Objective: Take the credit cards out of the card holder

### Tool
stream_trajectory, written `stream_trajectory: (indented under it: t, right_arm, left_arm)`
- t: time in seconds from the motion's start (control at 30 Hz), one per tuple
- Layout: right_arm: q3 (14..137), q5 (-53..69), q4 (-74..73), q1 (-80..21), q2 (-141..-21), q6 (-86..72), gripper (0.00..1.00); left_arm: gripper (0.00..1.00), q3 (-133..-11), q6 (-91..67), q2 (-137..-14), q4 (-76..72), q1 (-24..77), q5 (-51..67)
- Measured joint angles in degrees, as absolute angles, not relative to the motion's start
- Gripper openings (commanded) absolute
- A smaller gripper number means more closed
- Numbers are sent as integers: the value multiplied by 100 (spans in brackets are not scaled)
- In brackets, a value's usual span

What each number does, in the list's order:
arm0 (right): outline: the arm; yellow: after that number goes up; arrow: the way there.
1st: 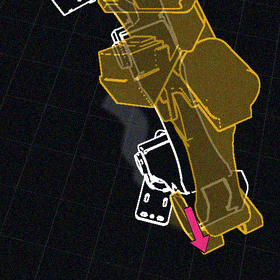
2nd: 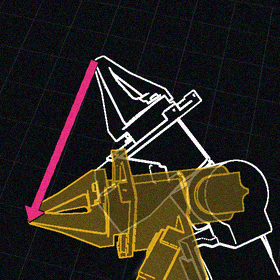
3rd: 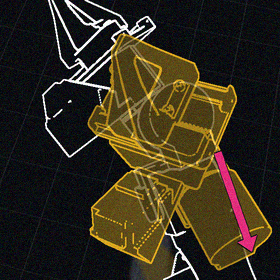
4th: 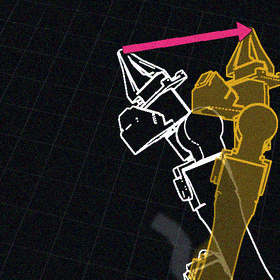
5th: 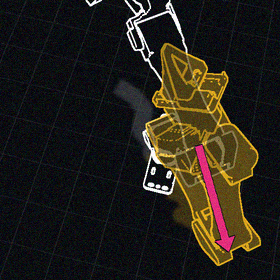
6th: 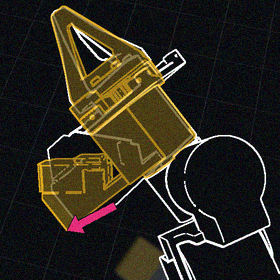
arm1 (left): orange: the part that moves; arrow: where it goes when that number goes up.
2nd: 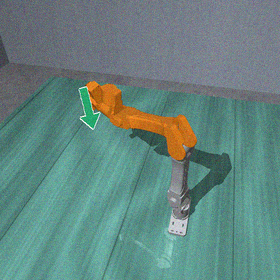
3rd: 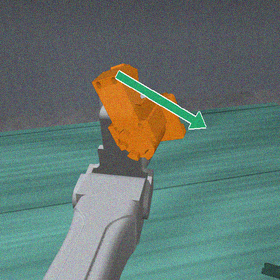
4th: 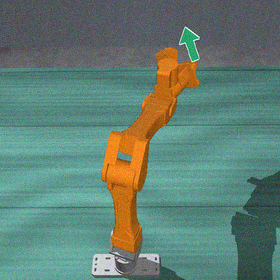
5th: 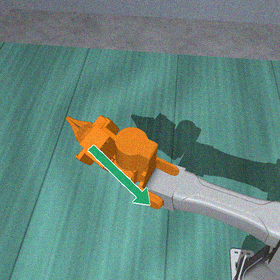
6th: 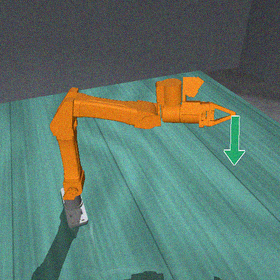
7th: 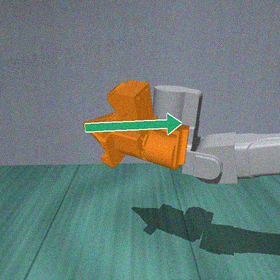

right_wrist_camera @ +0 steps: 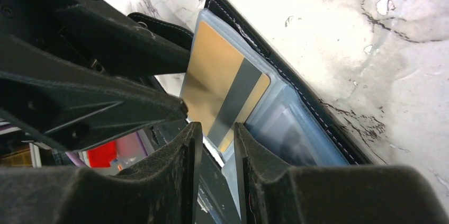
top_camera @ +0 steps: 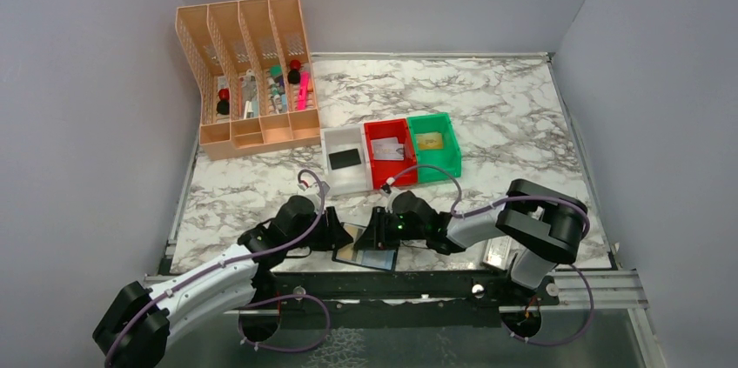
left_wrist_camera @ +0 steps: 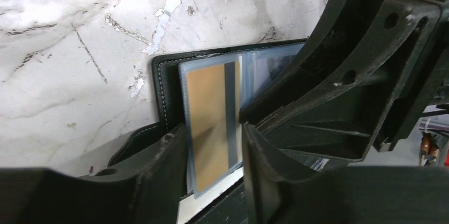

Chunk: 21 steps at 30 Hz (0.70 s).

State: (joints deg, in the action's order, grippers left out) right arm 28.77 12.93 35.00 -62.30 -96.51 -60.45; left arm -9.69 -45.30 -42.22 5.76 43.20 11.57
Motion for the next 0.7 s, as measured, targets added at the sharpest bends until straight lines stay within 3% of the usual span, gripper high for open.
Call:
stream_trajectory:
  t: [0.17, 0.4, 0.5, 0.7]
  right_arm:
    - [2877, 1260, 3487, -6230, -9647, -6193, 34]
    - [2971, 891, 2755, -6230, -9275, -6108, 35]
    - [2987, 716, 2462, -6230, -9105, -6062, 35]
    - [2993, 552, 2252, -6230, -9026, -6029, 35]
  left_arm:
    - [27, -873, -4521, -4200, 543, 4392, 1201]
    - [48, -862, -4523, -4141, 548, 4438, 1225]
    - [48, -947, -4517, -4222, 569, 4451, 1214]
    - [39, -1214, -4475, -4595, 591, 4641, 1026]
